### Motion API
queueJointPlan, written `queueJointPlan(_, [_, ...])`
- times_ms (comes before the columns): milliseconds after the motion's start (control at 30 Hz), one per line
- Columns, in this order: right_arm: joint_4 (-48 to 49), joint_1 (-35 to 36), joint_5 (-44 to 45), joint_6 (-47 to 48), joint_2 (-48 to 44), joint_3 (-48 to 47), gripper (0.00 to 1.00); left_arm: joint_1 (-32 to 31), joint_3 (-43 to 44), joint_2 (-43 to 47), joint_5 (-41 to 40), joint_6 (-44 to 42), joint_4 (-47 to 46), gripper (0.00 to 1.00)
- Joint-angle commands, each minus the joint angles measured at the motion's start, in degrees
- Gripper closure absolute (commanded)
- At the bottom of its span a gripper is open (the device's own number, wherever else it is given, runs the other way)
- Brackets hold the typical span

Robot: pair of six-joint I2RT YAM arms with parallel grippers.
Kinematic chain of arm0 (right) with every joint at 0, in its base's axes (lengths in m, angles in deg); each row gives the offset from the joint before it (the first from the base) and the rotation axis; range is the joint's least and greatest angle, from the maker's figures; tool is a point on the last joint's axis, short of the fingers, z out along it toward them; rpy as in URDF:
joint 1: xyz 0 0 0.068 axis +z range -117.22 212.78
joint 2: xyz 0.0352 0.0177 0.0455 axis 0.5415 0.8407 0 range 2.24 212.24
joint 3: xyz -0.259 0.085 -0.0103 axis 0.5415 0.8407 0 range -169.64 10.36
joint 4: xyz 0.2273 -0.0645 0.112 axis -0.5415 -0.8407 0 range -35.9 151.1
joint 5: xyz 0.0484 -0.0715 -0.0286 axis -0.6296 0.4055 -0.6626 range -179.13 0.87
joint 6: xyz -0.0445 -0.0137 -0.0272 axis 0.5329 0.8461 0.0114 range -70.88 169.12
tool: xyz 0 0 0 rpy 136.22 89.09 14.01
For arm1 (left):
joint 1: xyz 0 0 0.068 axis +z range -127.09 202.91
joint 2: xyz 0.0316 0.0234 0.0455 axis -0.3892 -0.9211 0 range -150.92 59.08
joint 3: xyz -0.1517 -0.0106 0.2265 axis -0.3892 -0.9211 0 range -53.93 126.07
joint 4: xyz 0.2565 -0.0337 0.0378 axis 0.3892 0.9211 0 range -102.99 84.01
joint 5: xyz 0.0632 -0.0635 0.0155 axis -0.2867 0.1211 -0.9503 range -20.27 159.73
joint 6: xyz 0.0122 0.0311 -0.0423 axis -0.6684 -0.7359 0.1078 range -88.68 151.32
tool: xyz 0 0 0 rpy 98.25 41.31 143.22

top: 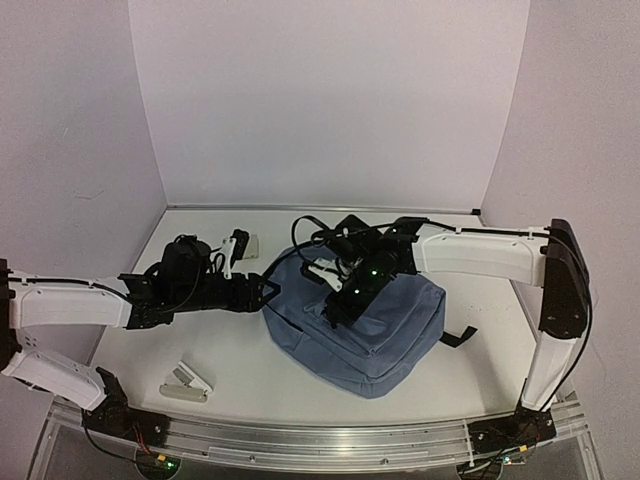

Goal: Pack the student bag
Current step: Unzip the student bag at the center of the board.

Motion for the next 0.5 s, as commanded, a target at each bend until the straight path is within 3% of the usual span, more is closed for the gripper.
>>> queueJointPlan(0, [2.1, -0.8, 3.1, 0.3, -3.8, -2.8, 1.00, 0.3, 1.2, -1.6, -0.5, -4.0, 1.3, 0.37])
queueJointPlan(200, [1.5, -3.6, -1.3, -0.9, -5.9, -2.4, 1.00, 0.1, 2.0, -3.7, 1.8, -10.8, -1.2, 0.35])
queueJointPlan(467, [1.1, -8.6, -15.6, -6.4, -6.1, -2.4, 1.00, -0.7, 4.7, -8.8, -0.4, -17.9, -4.5, 0.34])
